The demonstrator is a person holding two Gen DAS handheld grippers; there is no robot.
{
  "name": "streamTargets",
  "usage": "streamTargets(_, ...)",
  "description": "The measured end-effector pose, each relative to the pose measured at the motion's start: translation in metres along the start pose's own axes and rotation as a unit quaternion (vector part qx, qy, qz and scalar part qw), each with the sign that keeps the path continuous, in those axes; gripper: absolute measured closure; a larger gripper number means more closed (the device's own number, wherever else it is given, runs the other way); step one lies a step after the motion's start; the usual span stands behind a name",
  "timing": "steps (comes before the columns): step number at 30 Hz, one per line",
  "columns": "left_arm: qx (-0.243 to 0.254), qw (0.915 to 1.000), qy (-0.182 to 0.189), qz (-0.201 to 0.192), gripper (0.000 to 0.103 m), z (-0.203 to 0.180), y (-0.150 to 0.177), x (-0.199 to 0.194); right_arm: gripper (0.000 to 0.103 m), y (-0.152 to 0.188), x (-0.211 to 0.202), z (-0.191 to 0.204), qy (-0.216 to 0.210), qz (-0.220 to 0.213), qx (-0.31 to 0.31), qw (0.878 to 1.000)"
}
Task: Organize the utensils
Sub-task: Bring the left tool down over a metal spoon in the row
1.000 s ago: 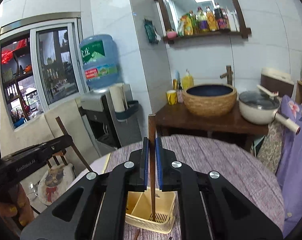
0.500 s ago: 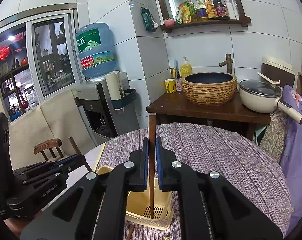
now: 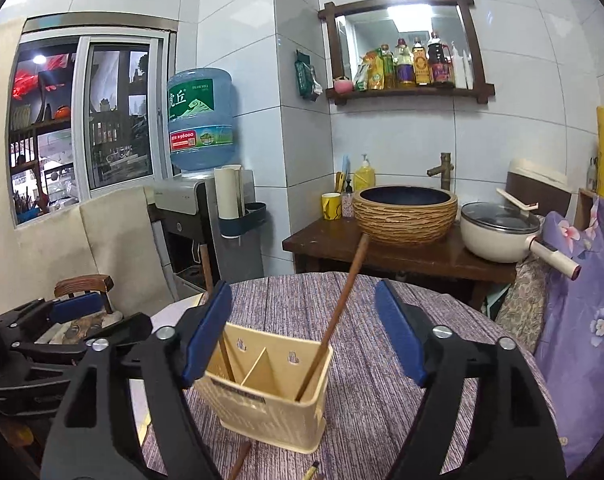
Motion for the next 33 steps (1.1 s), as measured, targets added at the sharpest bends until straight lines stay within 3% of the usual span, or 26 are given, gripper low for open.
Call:
streamTargets(6,-0.004,0.9997,-0.005,0.022,0.005,0.014,0.04,-0.019,0.016,0.04,-0.023,-0.007,0.016,0.045,-0.002,0.999)
streamTargets(12,-0.013,0.9969,-0.045,0.064,0.005,0.037,0.091,-0.027,0.016,0.099,-0.027,-0.024,0.056,0.122,0.015,0.991)
streamTargets(16,0.009,0.9941,-0.068,0.084,0.005,0.042,0.118,-0.032,0.016,0.14,-0.029,-0.031,0.067,0.173,0.031,0.982)
streamTargets(21,0.021,0.9919,-0.056,0.112,0.006,0.037,0.144,-0.033,0.016,0.175,-0.033,-0.033,0.073,0.209,0.041,0.974)
streamTargets(28,0.043,0.9863,-0.025,0.157,0.03,0.013,0.176,-0.025,0.017,0.197,-0.036,-0.027,0.077,0.228,0.044,0.97)
streamTargets(33,0.056,0.984,-0.013,0.169,0.036,-0.005,0.181,-0.015,0.017,0.199,-0.041,-0.031,0.084,0.226,0.047,0.969)
Point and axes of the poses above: each gripper's, at about its wrist camera, not at the fingertips, and x roughly the way its jaws point, z to its left, y to its underside, the point moved 4 cm from there along x, roughly the way its jaws point, and after that the axes turned 2 degrees about -z, right-handed, at the moved point
